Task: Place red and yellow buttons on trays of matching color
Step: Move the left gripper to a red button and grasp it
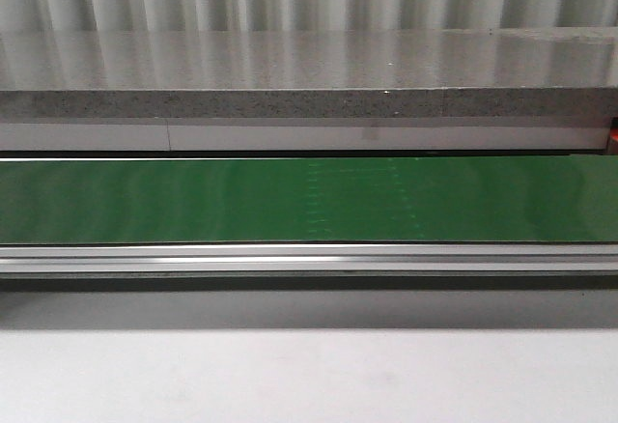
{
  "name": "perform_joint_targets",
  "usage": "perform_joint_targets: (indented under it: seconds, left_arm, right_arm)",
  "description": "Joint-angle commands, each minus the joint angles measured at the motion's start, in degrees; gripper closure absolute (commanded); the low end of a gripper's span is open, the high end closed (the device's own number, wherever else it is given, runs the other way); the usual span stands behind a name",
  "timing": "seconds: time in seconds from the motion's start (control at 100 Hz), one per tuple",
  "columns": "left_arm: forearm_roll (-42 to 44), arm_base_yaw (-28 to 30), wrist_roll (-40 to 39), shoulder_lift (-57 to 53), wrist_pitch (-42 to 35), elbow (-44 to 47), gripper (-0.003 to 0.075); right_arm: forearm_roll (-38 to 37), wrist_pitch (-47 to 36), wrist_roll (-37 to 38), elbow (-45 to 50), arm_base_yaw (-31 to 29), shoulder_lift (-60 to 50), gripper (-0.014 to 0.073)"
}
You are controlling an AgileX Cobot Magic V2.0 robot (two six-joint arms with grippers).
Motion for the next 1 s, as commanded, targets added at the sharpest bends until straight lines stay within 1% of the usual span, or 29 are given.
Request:
perform_joint_targets:
  seconds: [0.0, 0.21, 0.35, 0.5, 0.6, 0.69, 0.82, 0.99]
  left_arm:
    - [-0.19, 0.14, -0.53, -2.23, -2.08, -1.59, 0.0377]
    - [-0.19, 0.03, 0.37, -5.59, 2.08, -1.59, 0.0628]
    - [-0.34, 0.03, 1.57, -11.43, 4.16, -1.59, 0.0741]
    - [-0.8, -1.25, 2.94, -19.14, 4.71, -1.59, 0.074]
    - [-0.8, -3.83, 4.49, -24.13, 5.33, -1.59, 0.074]
    - [-0.8, -6.62, 6.33, -26.96, 7.58, -1.59, 0.074]
    - [-0.8, -10.24, 7.42, -27.84, 11.25, -1.59, 0.074]
    - [-0.8, -13.44, 8.84, -25.62, 12.44, -1.59, 0.074]
  right_arm:
    - [-0.47, -3.27, -0.54, -1.46, 0.1, -0.26, 0.0661]
    - [-0.47, -3.27, -0.54, -1.46, 0.1, -0.26, 0.0661]
    - [-0.47, -3.27, -0.54, -1.46, 0.1, -0.26, 0.0661]
    - [-0.47, -3.27, -0.54, -1.46, 0.1, -0.26, 0.0661]
    - [-0.47, -3.27, -0.54, -1.46, 0.1, -0.26, 0.0661]
    - [-0.47, -3.27, -0.54, -1.46, 0.1, -0.26, 0.0661]
    - [-0.47, -3.27, -0.54, -1.46, 0.1, -0.26, 0.0661]
    - [-0.47, -3.27, -0.54, -1.46, 0.1, -0.26, 0.0661]
